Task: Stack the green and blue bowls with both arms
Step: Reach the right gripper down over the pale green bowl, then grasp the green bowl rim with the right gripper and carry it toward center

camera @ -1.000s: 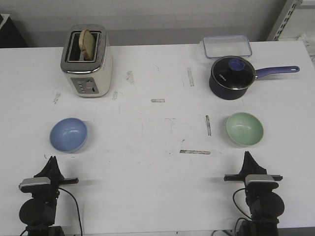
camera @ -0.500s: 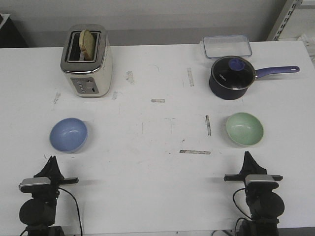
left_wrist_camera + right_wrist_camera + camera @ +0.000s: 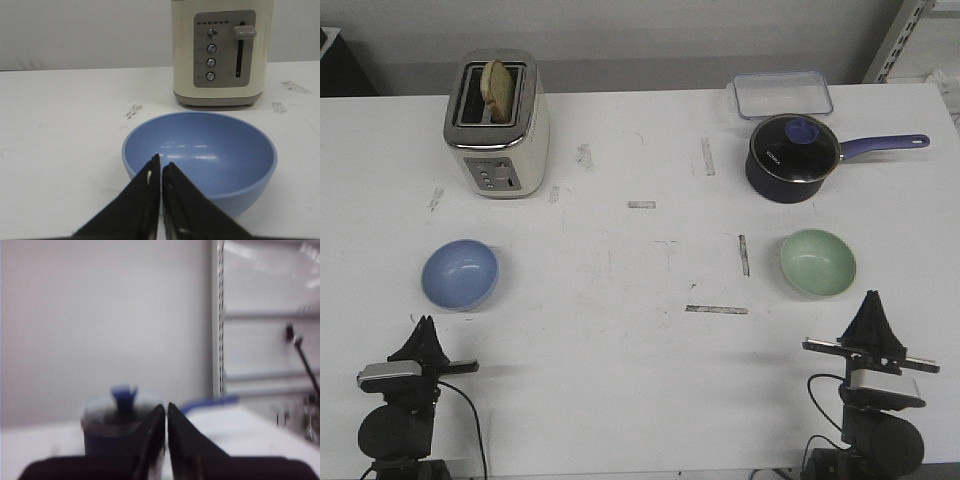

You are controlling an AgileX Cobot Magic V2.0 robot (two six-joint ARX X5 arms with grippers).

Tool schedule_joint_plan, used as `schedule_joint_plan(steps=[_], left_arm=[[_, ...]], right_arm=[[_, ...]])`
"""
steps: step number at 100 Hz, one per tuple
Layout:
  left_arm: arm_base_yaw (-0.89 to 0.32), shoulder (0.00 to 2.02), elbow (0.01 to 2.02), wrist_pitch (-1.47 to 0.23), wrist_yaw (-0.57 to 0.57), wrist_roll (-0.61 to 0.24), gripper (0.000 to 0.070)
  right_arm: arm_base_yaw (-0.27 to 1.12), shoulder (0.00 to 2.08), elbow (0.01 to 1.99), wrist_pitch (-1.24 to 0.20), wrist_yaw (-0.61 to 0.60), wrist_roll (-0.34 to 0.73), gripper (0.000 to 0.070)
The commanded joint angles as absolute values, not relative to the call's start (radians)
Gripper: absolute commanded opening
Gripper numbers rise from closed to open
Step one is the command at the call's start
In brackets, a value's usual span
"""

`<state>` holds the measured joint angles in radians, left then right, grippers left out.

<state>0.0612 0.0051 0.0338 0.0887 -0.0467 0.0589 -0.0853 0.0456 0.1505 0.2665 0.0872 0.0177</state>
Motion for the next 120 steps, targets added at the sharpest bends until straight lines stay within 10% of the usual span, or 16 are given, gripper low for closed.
schedule_joint_plan(steps=[1,37,55,79,120], left_arm=[[0.062,0.003,0.014,0.099,-0.044,0.059,0.0001],[0.062,0.003,0.014,0.093,-0.044,0.059,0.0001],[0.062,0.003,0.014,0.091,-0.044,0.059,0.0001],[0.062,0.003,0.014,0.091,-0.044,0.059,0.0001],[0.062,0.003,0.014,0.077,-0.044,0.059,0.0001]], right_arm=[[-0.084,0.110,0.275,0.253,0.045,-0.009,0.0000],[-0.086,0.739,0.978,-0.354,-0.047,-0.021,0.0017],[-0.099,1.011,1.170,-0.630,-0.079,-0.100,0.0308],[-0.212,1.251,1.182,-0.703,-0.080,-0.136,0.0535],[-0.315,1.546,1.182,-0.702,-0.141,-0.215,0.0532]])
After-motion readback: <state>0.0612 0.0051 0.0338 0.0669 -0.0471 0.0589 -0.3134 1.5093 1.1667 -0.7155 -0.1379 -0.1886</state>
